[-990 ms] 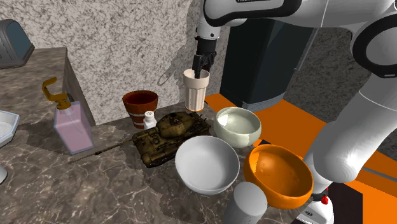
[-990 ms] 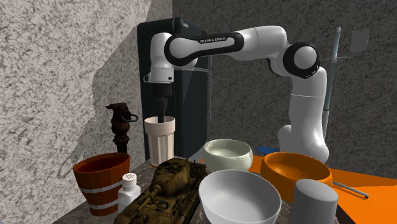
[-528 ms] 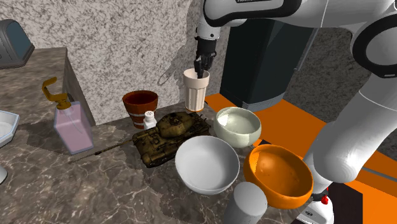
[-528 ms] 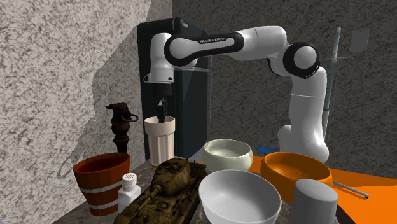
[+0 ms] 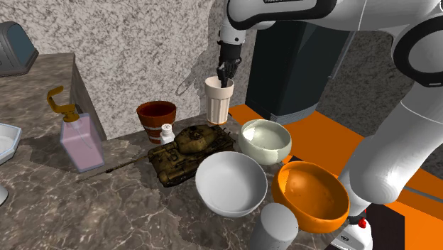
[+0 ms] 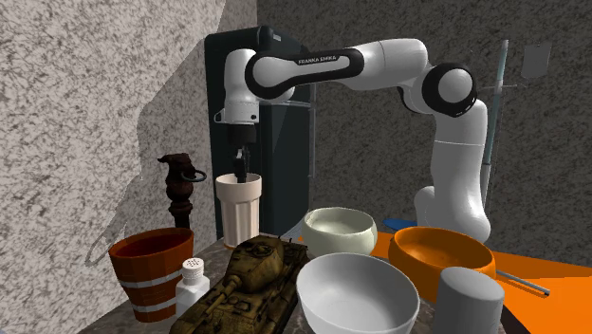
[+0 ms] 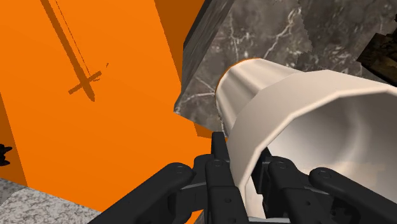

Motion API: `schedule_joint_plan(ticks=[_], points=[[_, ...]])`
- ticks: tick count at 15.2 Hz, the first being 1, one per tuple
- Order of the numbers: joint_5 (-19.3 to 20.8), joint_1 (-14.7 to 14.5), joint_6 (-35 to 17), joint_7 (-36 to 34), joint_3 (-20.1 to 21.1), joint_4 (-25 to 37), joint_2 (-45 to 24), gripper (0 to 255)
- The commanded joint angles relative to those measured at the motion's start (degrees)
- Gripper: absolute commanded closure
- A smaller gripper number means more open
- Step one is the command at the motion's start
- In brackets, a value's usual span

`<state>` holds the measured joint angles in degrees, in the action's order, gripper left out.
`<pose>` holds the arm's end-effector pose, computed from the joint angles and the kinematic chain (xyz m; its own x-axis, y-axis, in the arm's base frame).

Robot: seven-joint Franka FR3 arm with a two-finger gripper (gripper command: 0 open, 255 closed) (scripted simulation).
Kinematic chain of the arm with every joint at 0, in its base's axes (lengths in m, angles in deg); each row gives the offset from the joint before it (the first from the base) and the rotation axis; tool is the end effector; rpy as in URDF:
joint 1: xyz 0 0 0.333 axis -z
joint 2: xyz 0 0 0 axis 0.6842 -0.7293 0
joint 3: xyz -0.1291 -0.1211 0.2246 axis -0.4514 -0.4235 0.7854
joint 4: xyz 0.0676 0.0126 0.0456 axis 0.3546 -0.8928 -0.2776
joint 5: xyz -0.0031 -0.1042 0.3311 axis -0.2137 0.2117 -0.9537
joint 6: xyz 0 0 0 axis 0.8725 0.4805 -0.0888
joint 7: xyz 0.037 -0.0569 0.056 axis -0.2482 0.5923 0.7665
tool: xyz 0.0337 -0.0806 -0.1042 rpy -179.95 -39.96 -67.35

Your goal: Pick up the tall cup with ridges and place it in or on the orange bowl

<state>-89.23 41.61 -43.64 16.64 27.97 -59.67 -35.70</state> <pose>0.5049 0.0351 0.5157 0.9824 0.1850 0.0267 0.1865 -0.9795 -0.0763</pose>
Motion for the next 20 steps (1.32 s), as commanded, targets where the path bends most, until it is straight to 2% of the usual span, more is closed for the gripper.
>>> schedule_joint_plan(ticks=[1, 20], points=[[0.01, -0.01, 0.81, -0.06, 0.01, 0.82, -0.1, 255], [0.13, 0.05, 16.54, -1.19, -0.06, 20.49, -4.0, 255]])
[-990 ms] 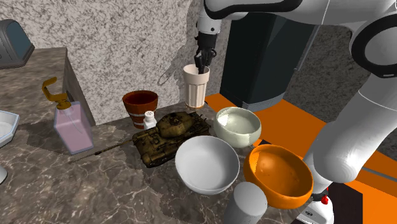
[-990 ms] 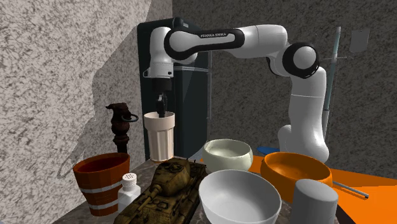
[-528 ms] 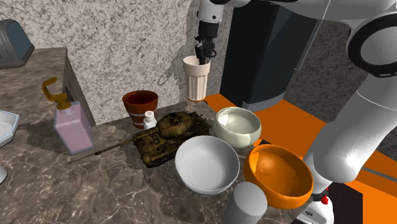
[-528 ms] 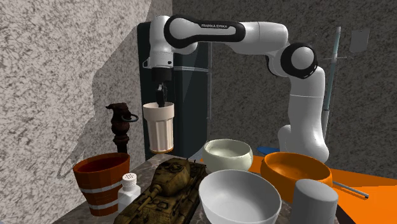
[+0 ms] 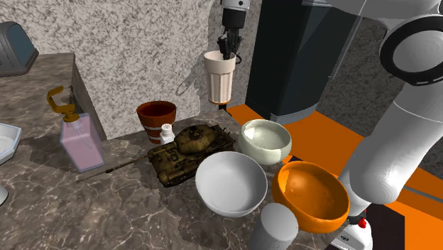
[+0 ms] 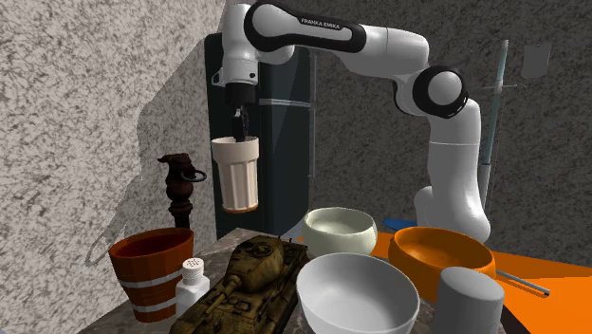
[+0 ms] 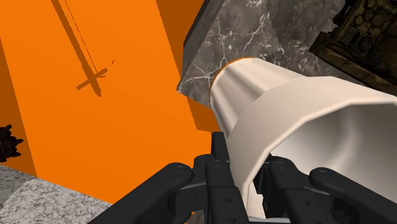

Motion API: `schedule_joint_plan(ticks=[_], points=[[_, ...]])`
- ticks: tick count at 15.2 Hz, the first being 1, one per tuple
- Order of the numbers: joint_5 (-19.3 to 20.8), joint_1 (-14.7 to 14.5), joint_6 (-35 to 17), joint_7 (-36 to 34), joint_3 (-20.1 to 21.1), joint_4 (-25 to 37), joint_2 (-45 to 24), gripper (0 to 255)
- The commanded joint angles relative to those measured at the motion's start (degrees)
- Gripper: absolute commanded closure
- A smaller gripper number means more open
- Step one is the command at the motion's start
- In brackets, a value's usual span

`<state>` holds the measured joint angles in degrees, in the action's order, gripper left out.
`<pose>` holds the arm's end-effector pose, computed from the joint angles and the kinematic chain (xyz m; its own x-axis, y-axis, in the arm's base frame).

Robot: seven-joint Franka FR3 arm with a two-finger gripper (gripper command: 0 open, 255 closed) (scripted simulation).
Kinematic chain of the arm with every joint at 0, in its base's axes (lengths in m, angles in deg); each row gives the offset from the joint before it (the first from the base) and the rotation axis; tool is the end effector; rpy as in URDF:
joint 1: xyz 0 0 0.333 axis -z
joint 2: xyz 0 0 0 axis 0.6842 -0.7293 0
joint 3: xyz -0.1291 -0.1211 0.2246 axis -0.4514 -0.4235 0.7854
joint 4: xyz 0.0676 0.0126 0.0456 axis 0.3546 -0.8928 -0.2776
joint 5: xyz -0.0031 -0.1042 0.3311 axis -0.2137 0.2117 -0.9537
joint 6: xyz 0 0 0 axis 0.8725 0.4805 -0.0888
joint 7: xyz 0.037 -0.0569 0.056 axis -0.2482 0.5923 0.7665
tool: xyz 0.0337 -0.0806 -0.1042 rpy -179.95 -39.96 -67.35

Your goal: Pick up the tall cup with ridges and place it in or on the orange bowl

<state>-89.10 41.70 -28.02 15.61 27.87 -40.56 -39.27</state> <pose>0.5024 0.0348 0.6024 0.9823 0.1857 0.0248 0.1870 -0.9794 -0.0765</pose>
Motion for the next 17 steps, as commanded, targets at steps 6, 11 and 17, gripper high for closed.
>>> schedule_joint_plan(ticks=[6, 11, 17], points=[[-0.02, -0.02, 6.64, -0.59, 0.03, 9.85, -3.16, 255], [-0.06, -0.02, 12.04, -1.02, 0.05, 18.51, -6.41, 255], [-0.25, -1.06, 11.57, -2.97, 0.92, 9.08, 2.72, 255]])
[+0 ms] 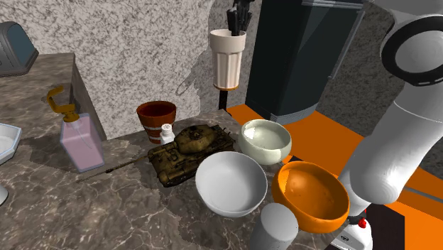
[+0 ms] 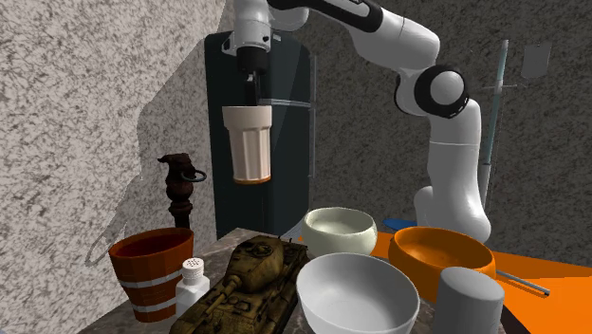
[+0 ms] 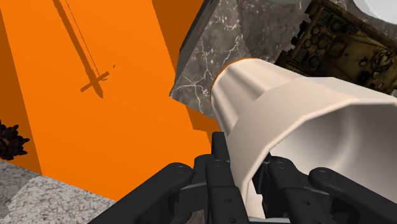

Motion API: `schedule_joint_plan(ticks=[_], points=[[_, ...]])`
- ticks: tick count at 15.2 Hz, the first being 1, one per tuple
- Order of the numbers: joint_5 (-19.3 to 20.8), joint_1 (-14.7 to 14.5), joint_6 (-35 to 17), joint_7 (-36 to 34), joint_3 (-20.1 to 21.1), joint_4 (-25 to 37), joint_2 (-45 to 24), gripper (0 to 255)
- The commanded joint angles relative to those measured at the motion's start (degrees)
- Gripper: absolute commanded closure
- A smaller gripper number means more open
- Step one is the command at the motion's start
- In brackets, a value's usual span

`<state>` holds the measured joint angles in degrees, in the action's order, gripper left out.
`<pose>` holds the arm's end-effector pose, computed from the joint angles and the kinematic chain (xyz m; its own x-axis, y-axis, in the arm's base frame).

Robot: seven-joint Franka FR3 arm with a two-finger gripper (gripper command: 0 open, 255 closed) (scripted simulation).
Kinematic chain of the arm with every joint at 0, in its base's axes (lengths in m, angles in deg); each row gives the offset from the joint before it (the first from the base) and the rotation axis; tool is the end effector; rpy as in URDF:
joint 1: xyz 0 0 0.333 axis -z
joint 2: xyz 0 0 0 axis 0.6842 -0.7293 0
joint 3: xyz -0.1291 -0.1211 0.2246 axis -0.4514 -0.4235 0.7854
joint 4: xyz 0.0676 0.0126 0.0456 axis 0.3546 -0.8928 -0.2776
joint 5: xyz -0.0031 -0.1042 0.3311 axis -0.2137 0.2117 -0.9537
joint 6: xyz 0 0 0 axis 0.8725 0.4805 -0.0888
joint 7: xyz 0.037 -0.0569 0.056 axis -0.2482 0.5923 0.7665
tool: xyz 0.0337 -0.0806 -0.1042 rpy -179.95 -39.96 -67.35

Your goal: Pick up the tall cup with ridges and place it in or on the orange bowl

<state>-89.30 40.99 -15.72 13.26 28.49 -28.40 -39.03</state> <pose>0.4672 0.0455 0.6702 0.9823 0.1857 0.0240 0.1870 -0.9793 -0.0769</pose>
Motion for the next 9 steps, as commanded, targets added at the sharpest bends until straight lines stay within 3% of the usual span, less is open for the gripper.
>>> schedule_joint_plan(ticks=[1, 9], points=[[-0.14, -0.59, -0.94, -1.12, 0.57, -5.5, 4.73, 255], [-1.63, -2.37, 0.19, -5.69, 3.03, -19.61, 20.39, 255]])
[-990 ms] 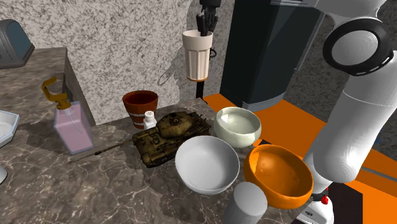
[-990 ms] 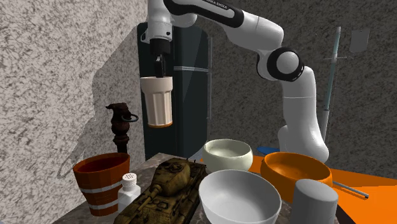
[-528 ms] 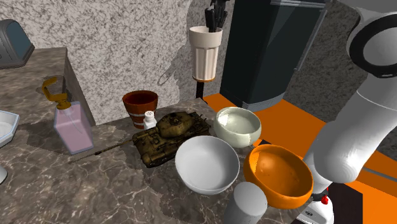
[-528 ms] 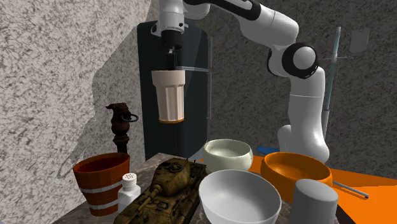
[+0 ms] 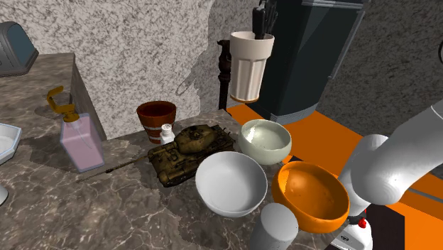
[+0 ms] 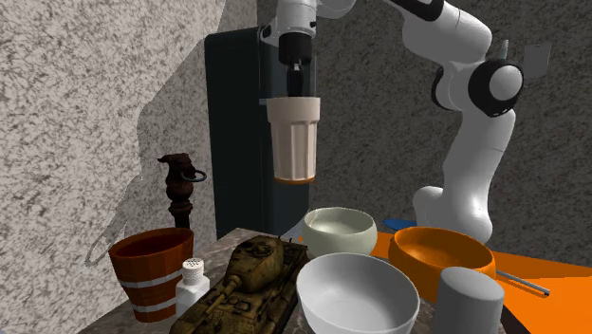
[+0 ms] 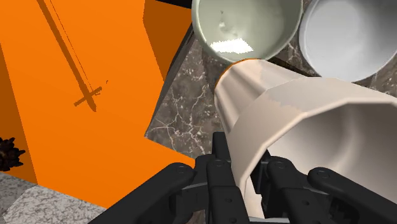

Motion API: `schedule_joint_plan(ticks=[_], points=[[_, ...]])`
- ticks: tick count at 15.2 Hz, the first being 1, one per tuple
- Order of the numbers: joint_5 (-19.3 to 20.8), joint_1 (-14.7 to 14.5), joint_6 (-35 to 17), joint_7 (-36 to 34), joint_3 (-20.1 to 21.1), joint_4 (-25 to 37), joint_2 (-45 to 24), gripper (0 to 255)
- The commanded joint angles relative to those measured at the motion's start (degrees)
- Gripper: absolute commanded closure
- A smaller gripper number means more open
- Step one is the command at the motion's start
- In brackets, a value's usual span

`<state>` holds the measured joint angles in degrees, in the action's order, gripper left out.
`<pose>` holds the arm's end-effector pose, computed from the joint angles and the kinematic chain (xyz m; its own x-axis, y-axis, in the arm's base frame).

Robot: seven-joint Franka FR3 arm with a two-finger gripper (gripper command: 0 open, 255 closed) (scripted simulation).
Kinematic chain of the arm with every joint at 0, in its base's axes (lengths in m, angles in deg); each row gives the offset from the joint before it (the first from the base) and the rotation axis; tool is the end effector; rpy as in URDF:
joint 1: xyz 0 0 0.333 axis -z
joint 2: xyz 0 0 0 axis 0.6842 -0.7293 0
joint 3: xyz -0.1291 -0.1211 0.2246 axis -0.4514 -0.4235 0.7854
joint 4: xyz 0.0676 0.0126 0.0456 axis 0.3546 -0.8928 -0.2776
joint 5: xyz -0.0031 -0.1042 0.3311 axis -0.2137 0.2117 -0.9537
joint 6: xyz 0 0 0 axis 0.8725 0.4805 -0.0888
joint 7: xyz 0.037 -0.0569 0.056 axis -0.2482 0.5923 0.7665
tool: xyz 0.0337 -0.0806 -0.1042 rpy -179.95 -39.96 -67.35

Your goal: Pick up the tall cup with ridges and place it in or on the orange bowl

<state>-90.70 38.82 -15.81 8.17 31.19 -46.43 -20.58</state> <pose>0.3666 0.0813 0.6854 0.9822 0.1863 0.0250 0.1877 -0.9792 -0.0772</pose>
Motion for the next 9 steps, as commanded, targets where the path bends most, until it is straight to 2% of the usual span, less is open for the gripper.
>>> schedule_joint_plan(ticks=[1, 9], points=[[-0.52, -0.42, 0.69, -1.24, 0.68, -2.85, 3.67, 255], [-3.62, -2.13, 5.48, -6.94, 3.85, -9.78, 16.08, 255]])
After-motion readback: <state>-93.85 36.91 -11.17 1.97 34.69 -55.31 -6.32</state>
